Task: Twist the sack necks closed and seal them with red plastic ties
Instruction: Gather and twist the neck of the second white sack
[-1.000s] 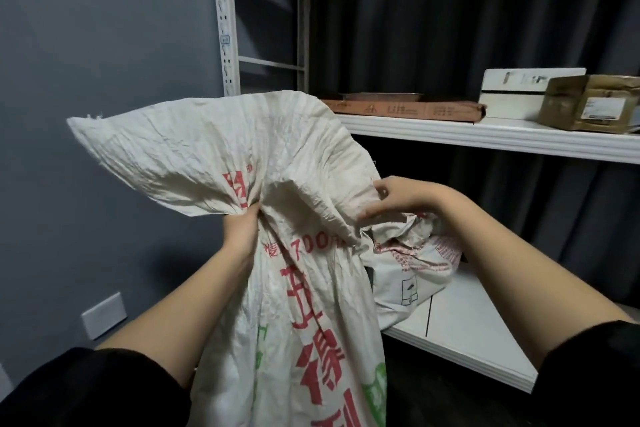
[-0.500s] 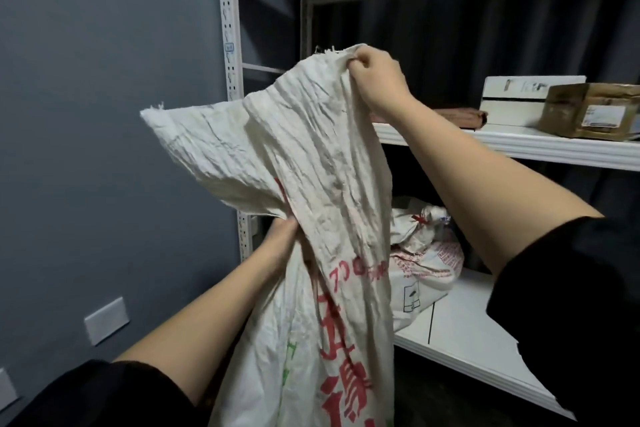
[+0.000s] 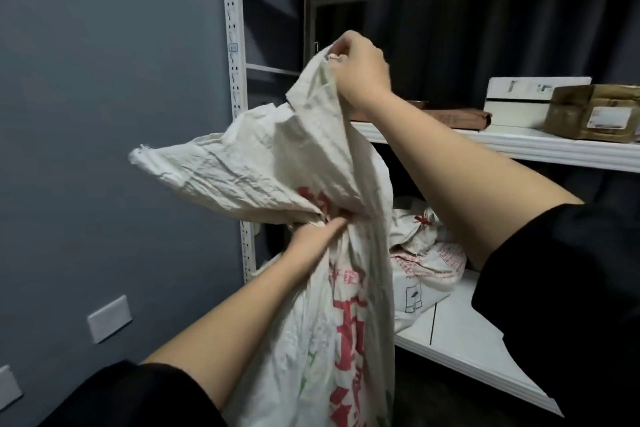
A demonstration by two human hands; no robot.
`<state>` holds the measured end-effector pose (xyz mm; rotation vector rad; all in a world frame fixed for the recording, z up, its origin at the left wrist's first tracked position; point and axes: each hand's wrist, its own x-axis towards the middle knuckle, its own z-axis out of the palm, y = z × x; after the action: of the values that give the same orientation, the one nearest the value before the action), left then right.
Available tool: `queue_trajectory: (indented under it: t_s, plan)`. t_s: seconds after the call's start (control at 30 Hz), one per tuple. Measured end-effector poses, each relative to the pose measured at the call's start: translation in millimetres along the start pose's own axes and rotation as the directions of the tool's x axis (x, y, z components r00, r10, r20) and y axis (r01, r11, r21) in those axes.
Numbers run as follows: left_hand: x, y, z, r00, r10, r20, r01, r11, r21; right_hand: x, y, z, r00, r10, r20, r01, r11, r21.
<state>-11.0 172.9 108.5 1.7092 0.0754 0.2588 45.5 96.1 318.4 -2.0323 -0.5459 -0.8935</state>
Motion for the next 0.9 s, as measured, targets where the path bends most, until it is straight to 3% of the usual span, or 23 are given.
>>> queue_trajectory:
  t_s: [0.07,0.13,0.2,0.3,0.4,0.47,0.5,0.6,0.67,0.77,0.8,0.9]
  plan:
    - [5,3,-3,0.999,-0.041,-0.036,0.035,0.987,-0.156,-2,-2,-1,0.969,0.018,0.248,-0.079,0.967,0.240]
    - [7,5,-7,0.998,-0.043,-0.047,0.032,0.976,-0.216,-10,9,-5,0.878,0.007,0.479,-0.240,0.872,0.427]
    - [8,7,-12,0.997,-0.041,-0.061,0.024,0.966,-0.258,-26,30,-7,0.903,0.000,0.430,-0.231,0.844,0.484]
    - [17,5,-22,0.992,-0.090,-0.084,0.056,0.941,-0.334,-70,71,1,0.936,0.127,0.329,-0.278,0.841,0.464]
    - [24,3,-28,0.981,-0.117,-0.153,0.062,0.944,-0.323,-123,114,13,0.810,0.242,0.534,-0.485,0.788,0.379]
    - [24,2,-26,0.979,-0.117,-0.166,0.061,0.950,-0.306,-153,129,20,0.710,0.203,0.674,-0.498,0.822,0.277]
    - [24,2,-26,0.980,-0.114,-0.161,0.058,0.947,-0.315,-163,128,24,0.717,0.206,0.666,-0.495,0.823,0.278]
    - [23,8,-22,0.995,-0.087,-0.040,0.062,0.906,-0.418,-169,127,47,0.852,0.289,0.437,-0.472,0.785,0.401]
    - [26,13,-19,0.996,-0.075,0.049,0.089,0.876,-0.475,-171,109,64,0.843,0.297,0.449,-0.520,0.665,0.536]
    - [29,24,-25,0.991,-0.062,0.119,0.110,0.881,-0.460,-182,95,76,0.737,0.289,0.611,-0.672,0.414,0.615]
    - [31,27,-29,0.988,-0.060,0.140,0.115,0.896,-0.429,-183,95,79,0.704,0.273,0.656,-0.701,0.419,0.578]
    - [39,33,-39,0.979,-0.083,0.186,0.136,0.946,-0.296,-184,101,80,0.647,0.233,0.726,-0.650,0.666,0.366]
